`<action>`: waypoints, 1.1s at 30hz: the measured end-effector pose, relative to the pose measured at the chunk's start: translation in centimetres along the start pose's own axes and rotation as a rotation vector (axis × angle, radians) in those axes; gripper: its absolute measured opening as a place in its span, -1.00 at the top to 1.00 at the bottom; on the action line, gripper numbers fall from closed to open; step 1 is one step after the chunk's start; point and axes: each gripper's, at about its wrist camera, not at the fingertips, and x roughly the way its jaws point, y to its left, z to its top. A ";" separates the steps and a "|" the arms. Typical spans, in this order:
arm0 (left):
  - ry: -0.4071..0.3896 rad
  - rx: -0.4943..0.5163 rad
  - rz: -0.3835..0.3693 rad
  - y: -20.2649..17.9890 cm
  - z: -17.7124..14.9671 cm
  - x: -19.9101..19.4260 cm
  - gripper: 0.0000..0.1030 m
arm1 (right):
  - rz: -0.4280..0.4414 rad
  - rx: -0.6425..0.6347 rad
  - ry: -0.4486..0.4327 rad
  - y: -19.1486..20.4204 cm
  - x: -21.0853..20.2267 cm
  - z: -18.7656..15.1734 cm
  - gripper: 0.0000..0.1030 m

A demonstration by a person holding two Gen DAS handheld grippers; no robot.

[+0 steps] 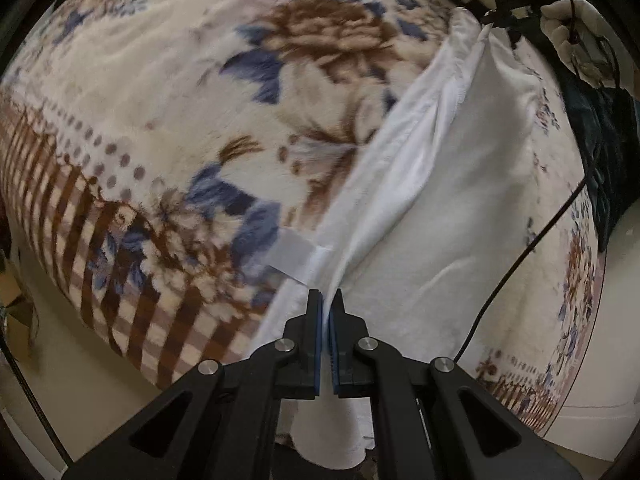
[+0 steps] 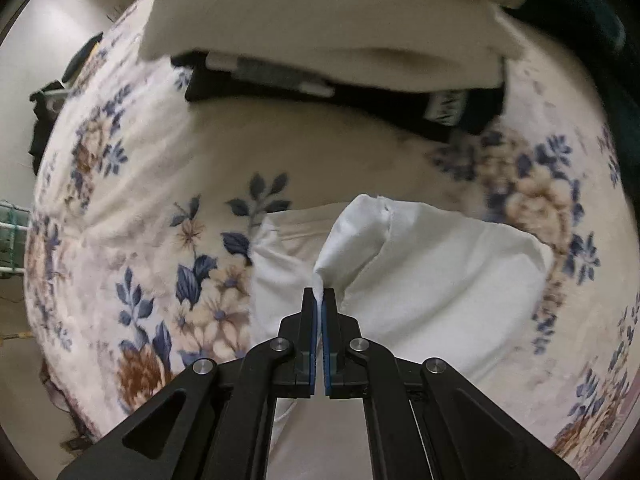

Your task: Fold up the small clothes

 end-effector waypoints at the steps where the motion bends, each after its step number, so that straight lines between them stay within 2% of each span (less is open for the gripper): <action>1: 0.007 -0.002 -0.002 0.3 0.0 0.2 0.97 | -0.012 -0.005 0.001 0.8 0.6 0.0 0.96; 7: 0.067 -0.011 0.038 3.5 -0.5 2.0 0.98 | -0.060 -0.004 0.007 2.3 3.1 0.0 0.96; 11: 0.124 -0.089 -0.004 6.8 -0.8 2.2 0.94 | -0.090 0.007 0.024 2.6 3.9 0.2 0.96; 14: 0.154 -0.177 -0.041 9.8 -0.5 1.6 0.93 | -0.035 0.036 0.070 2.8 4.0 0.2 0.86; 15: 0.149 -0.197 -0.046 10.7 -0.4 1.1 0.92 | 0.031 0.052 0.074 2.7 3.4 -0.2 0.72; 16: 0.142 -0.212 -0.046 11.4 -0.3 0.4 0.92 | 0.068 0.060 0.069 2.6 2.6 -0.7 0.35; 18: 0.135 -0.222 -0.061 12.2 0.1 -0.7 0.90 | 0.115 0.058 0.065 2.4 0.8 -2.2 -0.15; 19: 0.135 -0.217 -0.079 12.2 0.2 -1.0 0.88 | 0.139 0.052 0.067 2.3 -0.1 -3.3 -0.19; 21: 0.147 -0.179 -0.119 11.9 0.4 -1.5 0.70 | 0.163 0.037 0.082 1.8 -2.2 -6.7 -0.19; 22: 0.161 -0.145 -0.131 11.3 0.6 -1.5 0.51 | 0.161 0.031 0.094 1.7 -3.0 -8.4 -0.19; 23: 0.175 -0.112 -0.141 10.5 0.5 -1.3 0.41 | 0.160 0.030 0.108 1.4 -3.7 -10.7 -0.19; 26: 0.230 -0.023 -0.129 8.2 0.1 -0.1 0.39 | 0.147 0.045 0.189 -0.1 -4.7 -18.9 -0.19; 28: 0.246 0.010 -0.104 7.0 -0.1 0.7 0.40 | 0.138 0.081 0.266 -1.3 -4.4 -25.8 -0.19; 29: 0.239 0.026 -0.082 6.4 -0.4 0.9 0.43 | 0.136 0.101 0.301 -2.0 -4.2 -28.6 -0.19; 30: 0.220 0.041 -0.063 5.9 -0.6 1.0 0.59 | 0.136 0.144 0.354 -2.7 -3.4 -32.3 -0.19; 31: 0.201 0.045 -0.044 5.3 -0.4 1.2 0.85 | 0.142 0.193 0.410 -3.5 -2.5 -35.9 -0.19; 32: 0.196 0.050 -0.013 5.0 -0.7 1.4 1.00 | 0.161 0.236 0.458 -4.0 -1.6 -38.8 -0.19; 33: 0.186 0.048 -0.009 4.7 -1.1 1.3 1.00 | 0.185 0.288 0.516 -4.2 -0.3 -42.1 -0.19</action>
